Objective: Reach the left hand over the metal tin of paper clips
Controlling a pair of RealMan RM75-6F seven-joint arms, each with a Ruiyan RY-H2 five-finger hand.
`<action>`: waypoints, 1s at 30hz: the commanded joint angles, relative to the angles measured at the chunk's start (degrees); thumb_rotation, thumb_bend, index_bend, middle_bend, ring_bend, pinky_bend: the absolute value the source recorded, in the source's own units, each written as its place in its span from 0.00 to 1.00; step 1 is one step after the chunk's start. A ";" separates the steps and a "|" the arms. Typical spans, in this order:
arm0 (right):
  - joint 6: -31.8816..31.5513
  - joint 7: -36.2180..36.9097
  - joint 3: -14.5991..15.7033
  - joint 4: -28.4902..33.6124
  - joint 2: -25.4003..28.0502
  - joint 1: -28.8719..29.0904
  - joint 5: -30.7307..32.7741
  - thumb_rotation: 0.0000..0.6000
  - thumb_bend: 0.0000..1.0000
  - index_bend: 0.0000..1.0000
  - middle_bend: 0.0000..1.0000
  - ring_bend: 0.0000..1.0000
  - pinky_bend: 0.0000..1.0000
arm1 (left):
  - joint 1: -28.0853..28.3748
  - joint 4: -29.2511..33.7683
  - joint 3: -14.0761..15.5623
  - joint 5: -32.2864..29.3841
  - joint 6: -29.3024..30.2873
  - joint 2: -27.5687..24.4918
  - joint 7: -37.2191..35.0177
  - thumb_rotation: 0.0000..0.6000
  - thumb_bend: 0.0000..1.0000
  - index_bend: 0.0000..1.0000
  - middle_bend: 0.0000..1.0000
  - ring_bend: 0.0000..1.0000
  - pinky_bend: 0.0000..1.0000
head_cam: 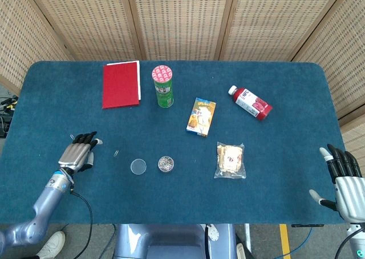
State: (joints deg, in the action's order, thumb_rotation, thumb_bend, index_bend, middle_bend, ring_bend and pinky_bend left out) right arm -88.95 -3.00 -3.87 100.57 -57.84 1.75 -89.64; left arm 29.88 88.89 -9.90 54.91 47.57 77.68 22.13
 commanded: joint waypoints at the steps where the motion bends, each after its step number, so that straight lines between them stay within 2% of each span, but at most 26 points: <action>1: -0.05 0.09 -0.02 -0.02 -0.01 0.00 0.02 1.00 0.00 0.00 0.00 0.00 0.00 | 2.28 -1.59 0.21 -1.99 0.66 3.50 2.46 1.00 0.79 0.20 0.00 0.00 0.00; 11: -0.06 0.94 0.00 -0.16 0.23 0.03 0.07 1.00 0.00 0.00 0.00 0.00 0.00 | 4.32 -2.09 1.53 -5.00 2.18 7.43 4.44 1.00 0.79 0.23 0.00 0.00 0.00; 22: -0.12 1.17 -0.03 -0.07 0.35 0.09 0.16 1.00 0.00 0.00 0.00 0.00 0.00 | 5.84 -2.38 2.90 -10.30 4.47 8.61 7.86 1.00 0.79 0.24 0.00 0.00 0.00; 30: -0.41 1.68 0.00 -0.09 0.56 -0.01 0.06 1.00 0.00 0.00 0.00 0.00 0.00 | 6.24 -1.37 3.80 -10.12 5.46 8.69 7.28 1.00 0.80 0.25 0.00 0.00 0.00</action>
State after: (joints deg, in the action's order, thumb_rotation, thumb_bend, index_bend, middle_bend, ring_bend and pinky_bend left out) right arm -89.36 -1.33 -3.87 100.49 -57.29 1.74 -89.57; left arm 36.07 87.45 -6.17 44.79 52.98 86.38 29.38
